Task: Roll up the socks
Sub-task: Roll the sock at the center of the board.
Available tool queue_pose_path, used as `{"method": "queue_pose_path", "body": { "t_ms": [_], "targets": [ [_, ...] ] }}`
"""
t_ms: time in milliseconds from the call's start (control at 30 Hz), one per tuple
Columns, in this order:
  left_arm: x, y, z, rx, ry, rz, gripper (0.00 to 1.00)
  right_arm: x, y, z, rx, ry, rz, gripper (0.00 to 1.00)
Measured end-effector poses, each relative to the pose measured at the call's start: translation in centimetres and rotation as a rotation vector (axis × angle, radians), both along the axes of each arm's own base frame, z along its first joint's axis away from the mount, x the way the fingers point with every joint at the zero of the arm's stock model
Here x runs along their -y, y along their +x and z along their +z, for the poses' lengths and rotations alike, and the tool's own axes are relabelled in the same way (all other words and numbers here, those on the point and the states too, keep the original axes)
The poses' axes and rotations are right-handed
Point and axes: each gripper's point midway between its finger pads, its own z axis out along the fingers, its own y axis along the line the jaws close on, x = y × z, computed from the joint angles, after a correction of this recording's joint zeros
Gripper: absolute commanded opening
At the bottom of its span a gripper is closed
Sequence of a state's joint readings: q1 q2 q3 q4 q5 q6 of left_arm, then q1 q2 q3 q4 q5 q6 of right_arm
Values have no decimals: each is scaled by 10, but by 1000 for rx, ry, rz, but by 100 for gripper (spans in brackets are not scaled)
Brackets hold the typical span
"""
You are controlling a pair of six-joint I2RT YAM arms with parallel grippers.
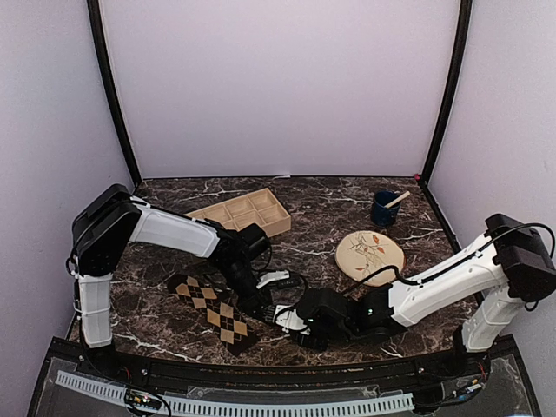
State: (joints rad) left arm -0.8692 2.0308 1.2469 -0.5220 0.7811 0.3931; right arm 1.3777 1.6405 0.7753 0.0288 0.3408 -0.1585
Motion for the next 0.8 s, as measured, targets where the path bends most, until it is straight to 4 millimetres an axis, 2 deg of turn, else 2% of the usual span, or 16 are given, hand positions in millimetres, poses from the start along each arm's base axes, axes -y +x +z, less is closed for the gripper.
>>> {"method": "queue_pose_path", "body": {
  "t_ms": [433, 500, 700, 800],
  "targets": [
    [0, 0, 0, -7, -5, -4, 0, 2, 6, -15, 46, -63, 11, 40],
    [0, 0, 0, -7, -6, -4, 0, 1, 7, -16, 52, -67, 9, 36],
    [0, -1, 0, -11, -4, -4, 0, -1, 12, -18, 57, -71, -2, 12],
    [-1, -1, 0, -14, 0, -3, 2, -2, 13, -18, 54, -72, -2, 4]
  ]
}}
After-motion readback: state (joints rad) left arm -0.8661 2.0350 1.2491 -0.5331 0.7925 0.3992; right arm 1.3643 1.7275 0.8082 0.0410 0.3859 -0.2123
